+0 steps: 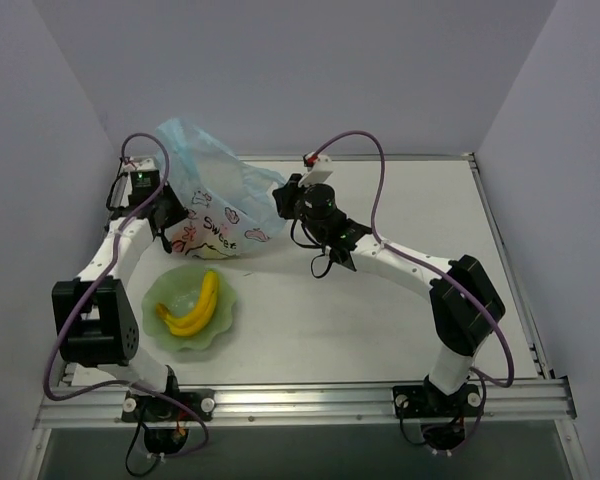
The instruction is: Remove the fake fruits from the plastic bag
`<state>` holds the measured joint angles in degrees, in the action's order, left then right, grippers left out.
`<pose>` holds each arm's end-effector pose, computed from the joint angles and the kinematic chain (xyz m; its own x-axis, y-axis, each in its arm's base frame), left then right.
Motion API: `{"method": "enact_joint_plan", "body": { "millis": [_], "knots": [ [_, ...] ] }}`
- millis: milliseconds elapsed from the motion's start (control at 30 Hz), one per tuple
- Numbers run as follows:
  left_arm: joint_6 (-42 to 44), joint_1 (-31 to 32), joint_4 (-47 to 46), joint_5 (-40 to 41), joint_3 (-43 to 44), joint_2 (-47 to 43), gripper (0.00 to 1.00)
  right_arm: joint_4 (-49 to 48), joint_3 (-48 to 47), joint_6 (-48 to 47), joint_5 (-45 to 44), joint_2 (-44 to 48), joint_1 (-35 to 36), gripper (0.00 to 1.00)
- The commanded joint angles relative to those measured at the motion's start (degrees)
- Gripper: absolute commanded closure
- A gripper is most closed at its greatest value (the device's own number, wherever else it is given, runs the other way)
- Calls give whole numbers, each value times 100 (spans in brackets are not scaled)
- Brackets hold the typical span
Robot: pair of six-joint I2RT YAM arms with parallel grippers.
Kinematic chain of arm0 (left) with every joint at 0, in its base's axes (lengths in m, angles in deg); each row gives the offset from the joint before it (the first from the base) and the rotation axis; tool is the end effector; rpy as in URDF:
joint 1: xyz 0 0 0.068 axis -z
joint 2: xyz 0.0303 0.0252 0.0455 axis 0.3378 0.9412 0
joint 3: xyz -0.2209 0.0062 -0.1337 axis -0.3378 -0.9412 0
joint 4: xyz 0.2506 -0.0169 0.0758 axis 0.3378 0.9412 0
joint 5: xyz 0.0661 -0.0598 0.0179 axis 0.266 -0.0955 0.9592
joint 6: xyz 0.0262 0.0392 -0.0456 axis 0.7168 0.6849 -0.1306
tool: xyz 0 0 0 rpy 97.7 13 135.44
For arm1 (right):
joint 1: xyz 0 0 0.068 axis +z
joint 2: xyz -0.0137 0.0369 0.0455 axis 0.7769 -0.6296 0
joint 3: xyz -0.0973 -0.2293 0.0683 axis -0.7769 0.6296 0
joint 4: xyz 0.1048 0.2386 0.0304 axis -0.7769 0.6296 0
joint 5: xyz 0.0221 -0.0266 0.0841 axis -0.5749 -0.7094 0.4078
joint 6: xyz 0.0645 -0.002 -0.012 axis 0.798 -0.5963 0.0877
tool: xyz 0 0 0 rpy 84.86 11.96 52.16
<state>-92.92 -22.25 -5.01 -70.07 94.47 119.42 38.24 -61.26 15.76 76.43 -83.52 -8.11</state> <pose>0.3584 0.0088 0.2547 -0.5415 -0.5299 -0.6526 -0.2480 0.8425 -0.4782 0.3198 0.2870 0.3038 -0.2061 0.4412 -0.8734 -0.5373 0.6950 0.4778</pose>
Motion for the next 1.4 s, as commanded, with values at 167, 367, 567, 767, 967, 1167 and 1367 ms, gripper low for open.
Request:
{"method": "enact_joint_plan", "body": {
  "millis": [167,367,567,767,967,1167,1367],
  "knots": [
    [141,-40,-738,-1155,2936,1492,98,66,-231,-349,-56,311,63,100],
    [-254,-188,-1203,-1517,2381,706,98,110,-328,-384,-30,144,81,100],
    [-869,-575,-801,-314,-81,-351,98,-48,-56,-252,120,-242,55,100],
    [-1029,-1033,-309,-434,-567,-1001,62,251,-100,-340,278,-375,46,100],
    [-545,-682,587,-576,-846,-2765,47,216,50,-244,252,-252,63,100],
    [-624,177,1177,-296,-1542,-4070,97,224,49,-191,164,-243,125,100],
    [-571,1173,555,100,-814,-3186,98,251,207,-173,85,-138,160,100]
  ]
}}
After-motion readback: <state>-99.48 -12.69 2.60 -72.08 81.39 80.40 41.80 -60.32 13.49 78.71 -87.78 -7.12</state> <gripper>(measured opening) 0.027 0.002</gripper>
